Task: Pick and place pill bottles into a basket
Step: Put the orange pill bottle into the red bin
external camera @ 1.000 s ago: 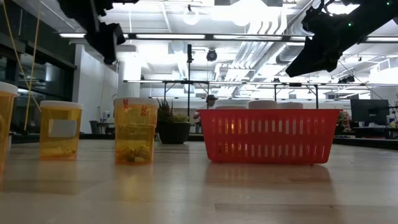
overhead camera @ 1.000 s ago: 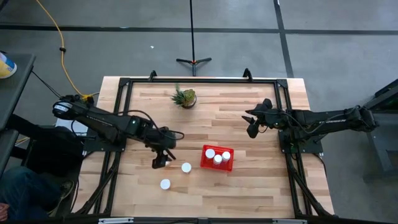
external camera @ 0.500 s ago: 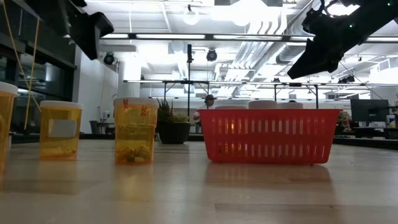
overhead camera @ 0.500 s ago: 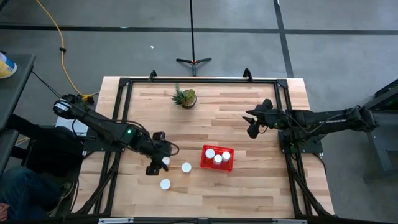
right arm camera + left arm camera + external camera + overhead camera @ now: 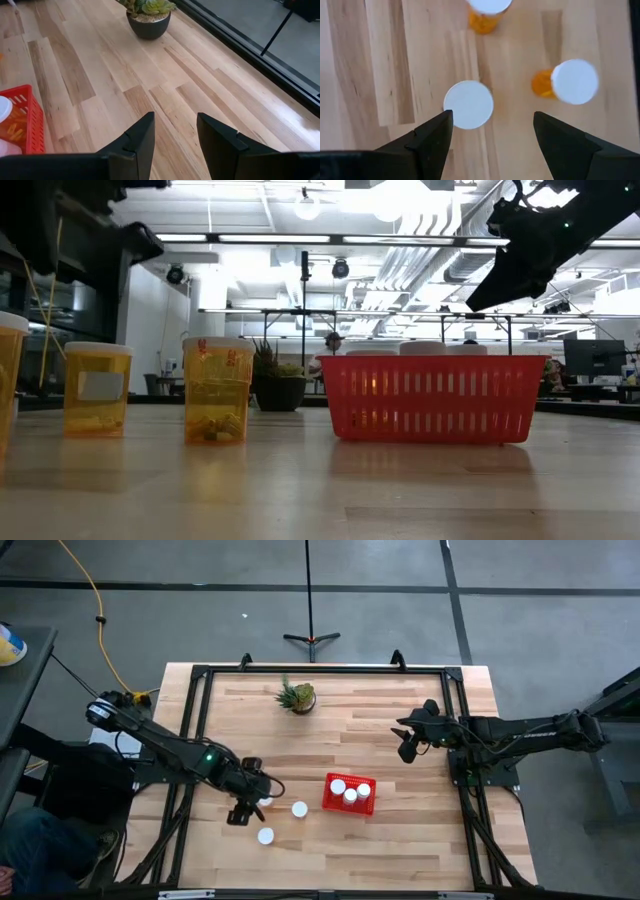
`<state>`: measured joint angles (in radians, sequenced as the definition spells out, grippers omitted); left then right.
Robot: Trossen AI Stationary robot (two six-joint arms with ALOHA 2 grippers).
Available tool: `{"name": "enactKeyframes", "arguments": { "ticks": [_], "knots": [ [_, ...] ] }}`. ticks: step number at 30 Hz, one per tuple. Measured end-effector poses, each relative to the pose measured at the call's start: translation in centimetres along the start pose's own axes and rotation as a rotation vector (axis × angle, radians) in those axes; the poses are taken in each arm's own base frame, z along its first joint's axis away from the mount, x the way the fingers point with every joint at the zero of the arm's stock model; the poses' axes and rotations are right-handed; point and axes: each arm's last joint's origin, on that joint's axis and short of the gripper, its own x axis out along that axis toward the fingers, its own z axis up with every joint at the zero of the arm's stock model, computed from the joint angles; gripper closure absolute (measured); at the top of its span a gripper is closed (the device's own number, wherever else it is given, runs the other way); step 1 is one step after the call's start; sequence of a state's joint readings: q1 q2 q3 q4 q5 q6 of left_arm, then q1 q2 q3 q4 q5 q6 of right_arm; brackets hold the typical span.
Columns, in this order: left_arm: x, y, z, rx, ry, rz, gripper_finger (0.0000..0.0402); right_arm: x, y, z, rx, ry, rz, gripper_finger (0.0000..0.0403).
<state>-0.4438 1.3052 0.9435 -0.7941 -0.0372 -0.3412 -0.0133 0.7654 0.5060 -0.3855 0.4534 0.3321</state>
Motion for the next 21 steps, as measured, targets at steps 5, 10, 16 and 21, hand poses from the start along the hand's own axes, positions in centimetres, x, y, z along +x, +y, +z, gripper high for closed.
{"name": "enactKeyframes", "arguments": {
  "ticks": [5,10,16,21],
  "knots": [
    [0.8,0.0,0.0,-0.007,-0.048,-0.015,0.0057,0.0,0.0,0.0,0.0,0.0,-0.001,0.0265],
    [1.3,0.5,0.1,-0.023,-0.04,0.022,0.0024,0.0,0.0,0.0,0.0,-0.001,-0.002,0.0265],
    [2.9,0.7,0.3,-0.031,0.016,0.048,0.0016,0.0,0.0,0.0,-0.001,0.0,-0.004,0.0265],
    [3.8,0.7,0.3,-0.034,0.049,0.059,0.0022,0.0,-0.1,-0.2,-0.011,0.02,-0.011,0.0265]
  ]
}}
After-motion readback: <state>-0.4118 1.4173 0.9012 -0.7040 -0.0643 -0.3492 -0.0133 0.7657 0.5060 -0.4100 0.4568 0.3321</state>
